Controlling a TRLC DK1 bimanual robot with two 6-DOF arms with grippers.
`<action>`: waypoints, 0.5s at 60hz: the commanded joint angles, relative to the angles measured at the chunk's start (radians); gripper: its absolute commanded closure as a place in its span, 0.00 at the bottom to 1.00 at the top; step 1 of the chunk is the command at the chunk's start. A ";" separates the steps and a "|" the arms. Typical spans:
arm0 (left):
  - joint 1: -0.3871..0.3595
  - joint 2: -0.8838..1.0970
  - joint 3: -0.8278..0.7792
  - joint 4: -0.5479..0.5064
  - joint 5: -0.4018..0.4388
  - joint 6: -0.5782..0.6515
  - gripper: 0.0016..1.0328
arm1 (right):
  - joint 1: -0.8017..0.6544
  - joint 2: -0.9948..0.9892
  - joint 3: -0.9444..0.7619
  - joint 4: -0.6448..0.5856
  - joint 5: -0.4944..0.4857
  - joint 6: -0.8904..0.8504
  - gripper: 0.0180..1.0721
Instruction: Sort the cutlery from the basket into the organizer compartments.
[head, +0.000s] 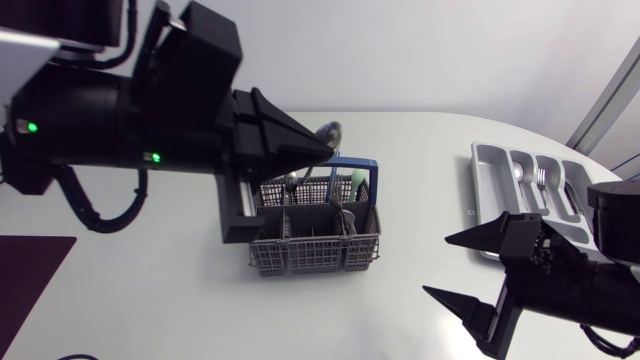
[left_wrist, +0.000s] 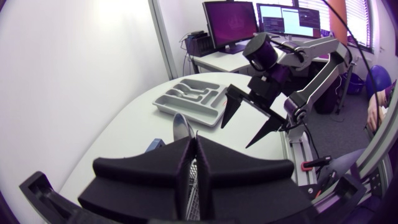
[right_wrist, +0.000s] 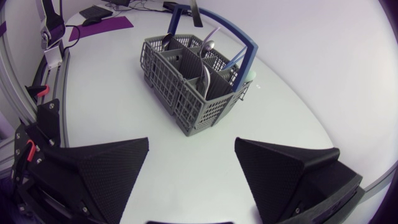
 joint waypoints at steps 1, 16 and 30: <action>0.029 -0.039 0.043 -0.010 0.057 -0.043 0.97 | 0.008 -0.017 0.042 -0.013 -0.008 0.012 0.05; 0.073 0.010 0.042 -0.008 0.246 -0.113 0.97 | 0.011 0.028 0.119 -0.030 -0.102 0.021 0.05; 0.085 0.102 0.062 -0.007 0.375 -0.139 0.97 | 0.078 0.155 0.223 0.013 -0.175 0.063 0.05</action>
